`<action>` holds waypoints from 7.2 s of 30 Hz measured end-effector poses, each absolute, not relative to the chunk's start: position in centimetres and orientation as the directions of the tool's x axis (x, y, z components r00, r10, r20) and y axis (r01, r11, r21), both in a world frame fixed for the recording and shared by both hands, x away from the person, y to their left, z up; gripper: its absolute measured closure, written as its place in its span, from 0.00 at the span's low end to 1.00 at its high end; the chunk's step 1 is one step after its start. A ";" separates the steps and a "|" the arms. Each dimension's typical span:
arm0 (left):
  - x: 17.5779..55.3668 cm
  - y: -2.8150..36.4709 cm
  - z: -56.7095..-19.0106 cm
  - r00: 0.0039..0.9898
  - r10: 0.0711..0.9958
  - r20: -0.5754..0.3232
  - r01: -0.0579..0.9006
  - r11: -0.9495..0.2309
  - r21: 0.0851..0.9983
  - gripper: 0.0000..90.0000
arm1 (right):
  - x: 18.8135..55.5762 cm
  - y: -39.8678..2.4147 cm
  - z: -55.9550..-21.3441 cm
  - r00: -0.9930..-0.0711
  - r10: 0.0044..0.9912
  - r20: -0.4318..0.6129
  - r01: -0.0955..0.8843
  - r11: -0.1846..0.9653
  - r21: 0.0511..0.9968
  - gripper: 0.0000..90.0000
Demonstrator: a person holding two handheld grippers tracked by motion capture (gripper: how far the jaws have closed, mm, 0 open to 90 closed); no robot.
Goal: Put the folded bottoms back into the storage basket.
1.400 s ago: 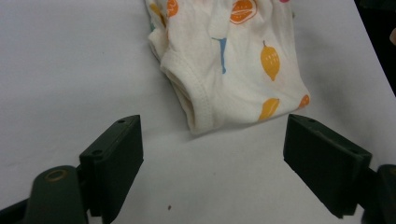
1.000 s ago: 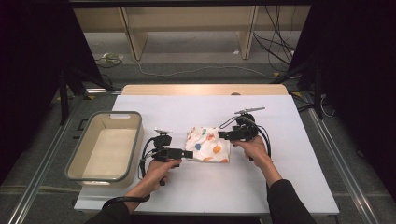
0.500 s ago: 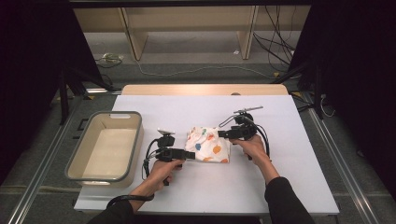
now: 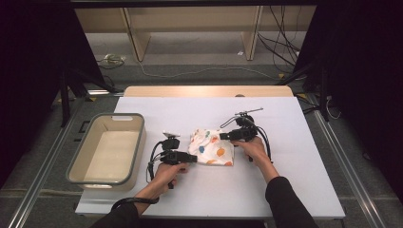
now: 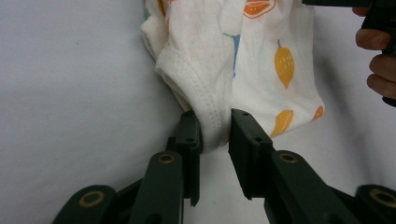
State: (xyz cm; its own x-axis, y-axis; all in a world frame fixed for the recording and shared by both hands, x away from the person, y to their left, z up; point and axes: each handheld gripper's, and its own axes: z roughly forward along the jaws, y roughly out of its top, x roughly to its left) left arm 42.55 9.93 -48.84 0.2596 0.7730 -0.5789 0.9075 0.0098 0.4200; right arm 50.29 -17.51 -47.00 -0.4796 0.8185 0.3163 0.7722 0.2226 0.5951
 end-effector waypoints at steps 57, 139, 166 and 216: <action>40.6 12.6 -41.4 0.527 0.724 -0.444 0.764 -0.175 0.622 0.93 | 47.7 -15.0 -40.3 -0.577 0.753 0.316 0.671 0.217 0.709 0.92; 38.1 25.2 -35.7 0.472 0.765 -0.438 0.730 -0.060 0.681 0.93 | 48.3 -1.5 -34.1 -0.717 0.646 0.262 0.546 0.286 0.788 0.92; 37.2 30.0 -35.4 0.402 0.808 -0.430 0.749 -0.020 0.662 0.93 | 48.4 3.8 -33.1 -0.747 0.617 0.246 0.522 0.316 0.792 0.92; 35.7 37.1 -36.1 0.283 0.842 -0.460 0.766 0.090 0.636 0.93 | 47.8 11.1 -33.7 -0.777 0.577 0.251 0.508 0.339 0.792 0.92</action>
